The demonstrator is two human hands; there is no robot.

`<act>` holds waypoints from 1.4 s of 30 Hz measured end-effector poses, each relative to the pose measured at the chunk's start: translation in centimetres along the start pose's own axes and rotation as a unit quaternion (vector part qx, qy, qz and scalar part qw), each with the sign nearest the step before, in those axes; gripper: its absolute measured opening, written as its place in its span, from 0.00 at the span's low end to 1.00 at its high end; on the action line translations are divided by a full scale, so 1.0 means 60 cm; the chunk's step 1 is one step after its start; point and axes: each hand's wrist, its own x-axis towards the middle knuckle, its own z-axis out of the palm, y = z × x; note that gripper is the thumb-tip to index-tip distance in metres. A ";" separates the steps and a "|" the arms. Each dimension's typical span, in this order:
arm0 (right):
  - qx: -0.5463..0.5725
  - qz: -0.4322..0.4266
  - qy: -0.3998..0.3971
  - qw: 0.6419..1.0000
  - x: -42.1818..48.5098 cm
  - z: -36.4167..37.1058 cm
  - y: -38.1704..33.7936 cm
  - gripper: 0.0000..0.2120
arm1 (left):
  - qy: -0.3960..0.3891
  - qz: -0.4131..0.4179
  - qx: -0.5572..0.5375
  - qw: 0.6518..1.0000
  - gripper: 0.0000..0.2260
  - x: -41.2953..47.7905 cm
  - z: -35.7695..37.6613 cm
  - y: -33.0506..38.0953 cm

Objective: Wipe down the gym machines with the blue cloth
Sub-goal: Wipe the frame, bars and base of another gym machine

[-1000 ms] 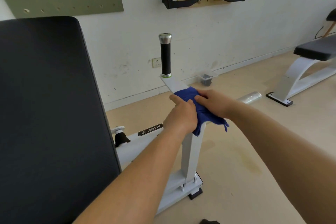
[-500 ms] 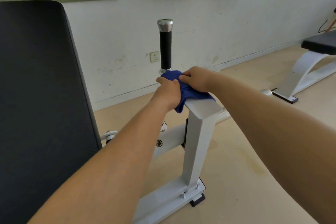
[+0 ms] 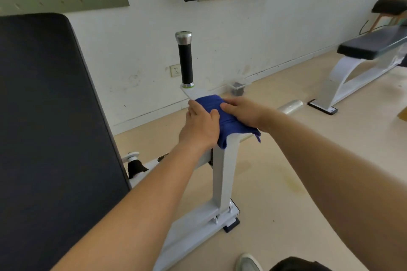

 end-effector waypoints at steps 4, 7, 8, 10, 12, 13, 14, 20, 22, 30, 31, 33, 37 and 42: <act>0.133 -0.031 0.113 0.984 -0.096 0.047 0.024 0.16 | 0.043 0.031 -0.032 0.998 0.30 -0.064 0.028 0.012; 0.167 -0.017 0.187 0.968 -0.130 0.080 0.036 0.16 | 0.078 0.072 -0.069 0.992 0.26 -0.100 0.054 0.002; 0.155 -0.008 0.199 0.968 -0.134 0.085 0.038 0.18 | 0.086 0.085 -0.077 0.990 0.26 -0.109 0.063 -0.004; 0.105 0.001 0.222 0.969 -0.141 0.086 0.041 0.20 | 0.095 0.107 -0.076 0.987 0.27 -0.120 0.080 -0.019; 0.081 -0.001 0.234 0.969 -0.150 0.091 0.050 0.21 | 0.098 0.119 -0.071 0.985 0.29 -0.128 0.094 -0.032; 0.075 0.001 0.234 0.969 -0.156 0.096 0.057 0.22 | 0.097 0.121 -0.073 0.985 0.30 -0.130 0.098 -0.035; 0.071 0.002 0.232 0.970 -0.163 0.102 0.063 0.23 | 0.098 0.122 -0.079 0.985 0.30 -0.131 0.102 -0.038; 0.047 0.013 0.207 0.977 -0.192 0.157 0.085 0.24 | 0.085 0.138 -0.123 0.979 0.28 -0.143 0.117 -0.061; 0.047 0.018 0.176 0.983 -0.203 0.178 0.087 0.22 | 0.074 0.144 -0.115 0.980 0.27 -0.147 0.123 -0.076; 0.155 -0.012 0.180 0.971 -0.178 0.158 0.068 0.22 | 0.104 0.176 -0.155 0.967 0.23 -0.116 0.117 -0.068; 0.145 -0.003 0.197 0.970 -0.168 0.159 0.065 0.22 | 0.115 0.175 -0.164 0.964 0.23 -0.108 0.116 -0.065; 0.121 0.022 0.232 0.965 -0.145 0.165 0.061 0.21 | 0.132 0.172 -0.173 0.961 0.22 -0.091 0.114 -0.062; 0.146 0.024 0.310 0.939 -0.108 0.180 0.064 0.14 | 0.128 0.200 -0.180 0.955 0.23 -0.077 0.119 -0.072; 0.132 0.049 0.340 0.930 -0.097 0.211 0.087 0.13 | 0.114 0.191 -0.195 0.955 0.24 -0.083 0.148 -0.085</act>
